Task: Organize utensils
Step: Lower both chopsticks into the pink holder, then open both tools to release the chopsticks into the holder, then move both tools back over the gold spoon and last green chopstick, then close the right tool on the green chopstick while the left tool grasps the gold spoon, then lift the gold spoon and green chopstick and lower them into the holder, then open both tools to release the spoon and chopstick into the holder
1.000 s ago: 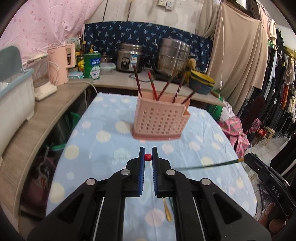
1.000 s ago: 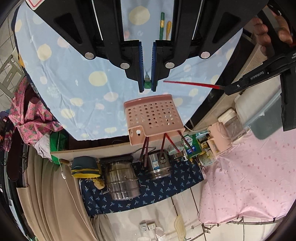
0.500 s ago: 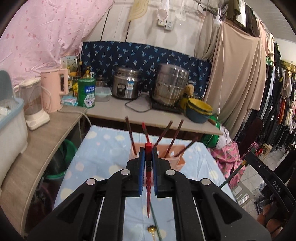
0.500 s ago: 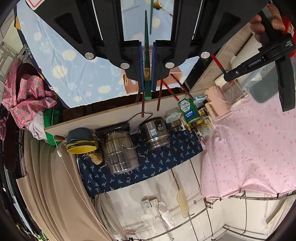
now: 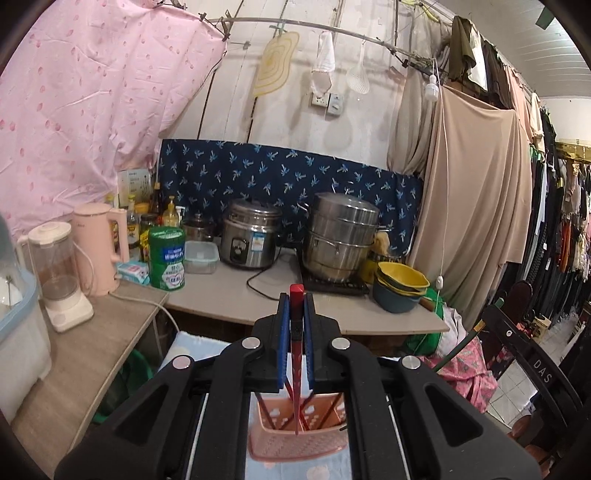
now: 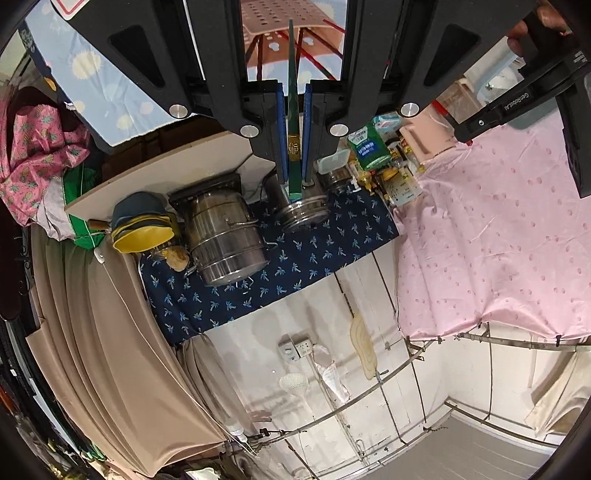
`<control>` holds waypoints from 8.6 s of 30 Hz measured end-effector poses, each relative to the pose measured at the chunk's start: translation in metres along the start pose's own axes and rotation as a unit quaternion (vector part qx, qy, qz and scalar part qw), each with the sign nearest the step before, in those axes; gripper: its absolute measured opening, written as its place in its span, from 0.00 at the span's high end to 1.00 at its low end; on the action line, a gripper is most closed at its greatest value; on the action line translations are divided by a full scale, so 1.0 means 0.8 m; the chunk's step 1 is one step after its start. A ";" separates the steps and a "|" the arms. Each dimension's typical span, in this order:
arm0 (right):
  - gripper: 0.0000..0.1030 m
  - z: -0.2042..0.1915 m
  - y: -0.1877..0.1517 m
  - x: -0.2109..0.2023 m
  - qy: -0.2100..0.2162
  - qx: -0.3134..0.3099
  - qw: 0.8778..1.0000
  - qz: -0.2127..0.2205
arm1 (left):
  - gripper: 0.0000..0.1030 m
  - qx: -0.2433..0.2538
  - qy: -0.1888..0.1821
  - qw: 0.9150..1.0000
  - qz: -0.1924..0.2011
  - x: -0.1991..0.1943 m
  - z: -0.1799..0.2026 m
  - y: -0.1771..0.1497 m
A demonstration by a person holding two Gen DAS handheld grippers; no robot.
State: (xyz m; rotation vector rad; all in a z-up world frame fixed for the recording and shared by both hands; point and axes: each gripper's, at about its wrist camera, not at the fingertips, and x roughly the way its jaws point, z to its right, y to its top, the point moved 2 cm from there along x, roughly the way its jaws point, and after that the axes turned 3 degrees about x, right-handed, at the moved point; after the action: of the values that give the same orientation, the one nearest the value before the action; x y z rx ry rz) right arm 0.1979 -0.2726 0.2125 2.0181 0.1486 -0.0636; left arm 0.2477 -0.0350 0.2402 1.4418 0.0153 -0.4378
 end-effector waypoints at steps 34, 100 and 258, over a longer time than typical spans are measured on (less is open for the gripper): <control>0.79 0.038 -0.118 0.106 -0.047 0.000 0.991 -0.121 | 0.72 -0.026 0.019 0.995 -0.097 0.092 -0.029 -0.092; 0.72 0.037 -0.431 -0.162 -0.062 -0.100 0.920 -0.374 | 0.37 0.002 0.056 0.942 -0.330 -0.103 -0.032 -0.445; 0.78 0.031 -0.098 0.086 -0.051 -0.015 0.993 -0.106 | 0.66 0.038 0.061 0.980 -0.184 0.108 -0.007 -0.126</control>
State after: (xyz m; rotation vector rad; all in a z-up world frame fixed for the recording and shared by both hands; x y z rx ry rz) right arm 0.2560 -0.2557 0.1246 1.9572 0.2978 -0.2970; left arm 0.2981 -0.0602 0.1199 1.5444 0.3721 -0.6570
